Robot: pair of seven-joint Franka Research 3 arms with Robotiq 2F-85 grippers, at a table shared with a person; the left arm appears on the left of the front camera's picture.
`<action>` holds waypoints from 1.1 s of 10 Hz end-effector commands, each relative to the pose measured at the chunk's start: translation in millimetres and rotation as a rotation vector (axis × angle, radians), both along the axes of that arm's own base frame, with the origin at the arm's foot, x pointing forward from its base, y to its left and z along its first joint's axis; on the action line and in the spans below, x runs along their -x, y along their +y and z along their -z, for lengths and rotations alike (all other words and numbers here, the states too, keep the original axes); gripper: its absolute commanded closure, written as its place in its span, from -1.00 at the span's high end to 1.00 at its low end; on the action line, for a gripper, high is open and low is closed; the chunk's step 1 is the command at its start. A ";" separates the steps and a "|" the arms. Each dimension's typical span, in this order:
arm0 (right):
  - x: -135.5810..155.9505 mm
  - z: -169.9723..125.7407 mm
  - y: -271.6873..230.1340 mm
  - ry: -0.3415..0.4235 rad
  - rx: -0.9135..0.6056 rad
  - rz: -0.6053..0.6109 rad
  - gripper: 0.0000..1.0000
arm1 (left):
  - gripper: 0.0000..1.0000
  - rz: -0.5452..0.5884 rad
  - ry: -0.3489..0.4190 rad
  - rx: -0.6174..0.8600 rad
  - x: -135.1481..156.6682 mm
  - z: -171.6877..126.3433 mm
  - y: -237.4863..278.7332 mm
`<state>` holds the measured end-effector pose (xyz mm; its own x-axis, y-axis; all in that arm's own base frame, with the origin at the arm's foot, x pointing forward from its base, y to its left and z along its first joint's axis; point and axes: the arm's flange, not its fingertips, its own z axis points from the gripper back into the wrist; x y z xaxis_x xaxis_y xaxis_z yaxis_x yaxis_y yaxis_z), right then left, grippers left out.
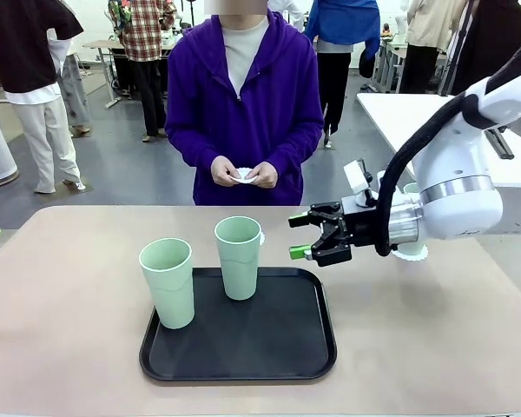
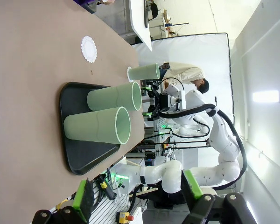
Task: Place coasters on the table and set cups on them.
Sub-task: Take one Reusable plastic cup from the Flat Tray and place it on a coaster set by the human.
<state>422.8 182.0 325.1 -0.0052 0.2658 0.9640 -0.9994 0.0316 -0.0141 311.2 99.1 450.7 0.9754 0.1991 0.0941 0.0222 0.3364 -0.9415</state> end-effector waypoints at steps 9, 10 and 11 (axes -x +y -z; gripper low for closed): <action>1.0 15.5 10.4 0.165 0.082 -0.040 1.00 | 1.00 0.002 -0.017 0.013 0.6 -0.3 1.9; -5.8 20.2 20.6 0.154 0.101 0.006 1.00 | 1.00 0.002 -0.017 0.013 0.6 -0.3 1.9; -9.6 23.7 28.3 0.127 0.106 0.019 1.00 | 1.00 0.002 -0.017 0.013 0.6 -0.3 1.9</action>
